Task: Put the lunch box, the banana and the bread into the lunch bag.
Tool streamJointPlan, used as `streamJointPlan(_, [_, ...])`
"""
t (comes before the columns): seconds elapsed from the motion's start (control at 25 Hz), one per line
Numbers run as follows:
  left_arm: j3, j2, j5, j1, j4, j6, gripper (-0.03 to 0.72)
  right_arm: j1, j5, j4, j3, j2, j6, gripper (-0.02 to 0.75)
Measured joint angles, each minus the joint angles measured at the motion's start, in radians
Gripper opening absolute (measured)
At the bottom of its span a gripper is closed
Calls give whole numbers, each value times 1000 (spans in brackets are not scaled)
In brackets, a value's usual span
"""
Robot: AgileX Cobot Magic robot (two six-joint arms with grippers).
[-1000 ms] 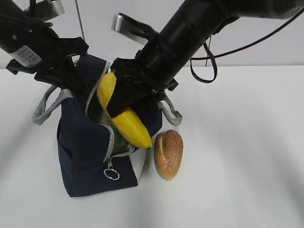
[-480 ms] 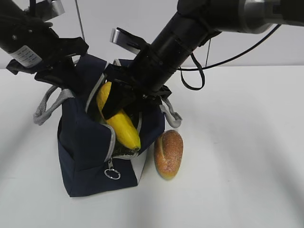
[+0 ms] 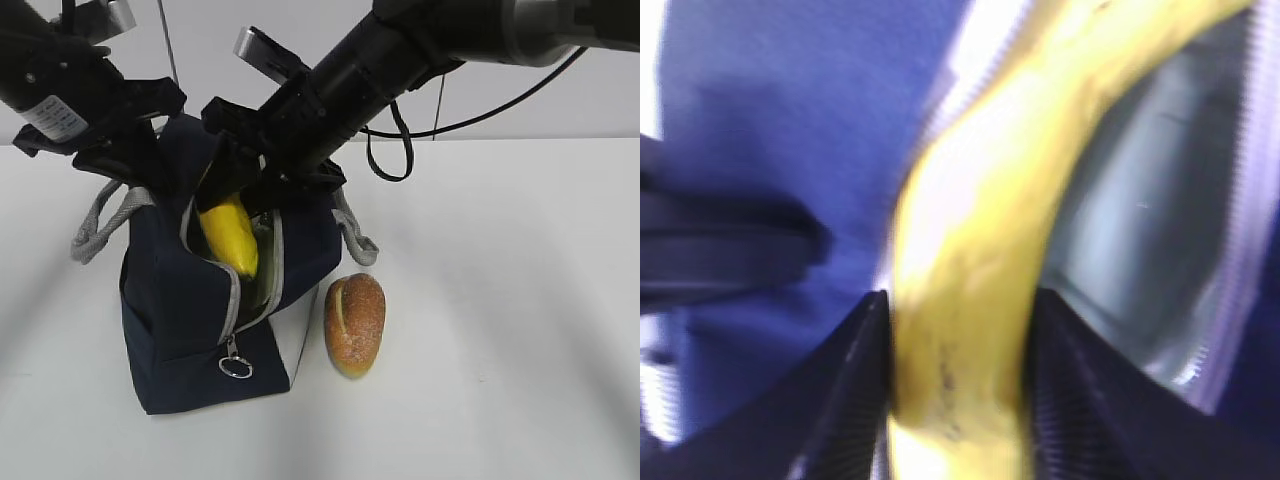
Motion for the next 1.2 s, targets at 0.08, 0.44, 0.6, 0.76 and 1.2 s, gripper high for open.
streamJointPlan(0.08, [0, -1, 1, 0, 0, 0, -1, 0, 0, 27, 0, 3, -12, 418])
streamJointPlan(0.44, [0, -1, 4, 0, 0, 0, -1, 0, 72, 25, -41, 6, -26, 629])
streamJointPlan(0.6, [0, -1, 4, 0, -1, 0, -1, 0, 126, -53, -107, 6, 1, 563])
streamJointPlan(0.76, [0, -1, 4, 0, -1, 0, -1, 0, 137, -228, -115, -26, 78, 538])
streamJointPlan(1.2, [0, -1, 4, 0, 1, 0, -1, 0, 137, -481, 70, -321, 160, 531])
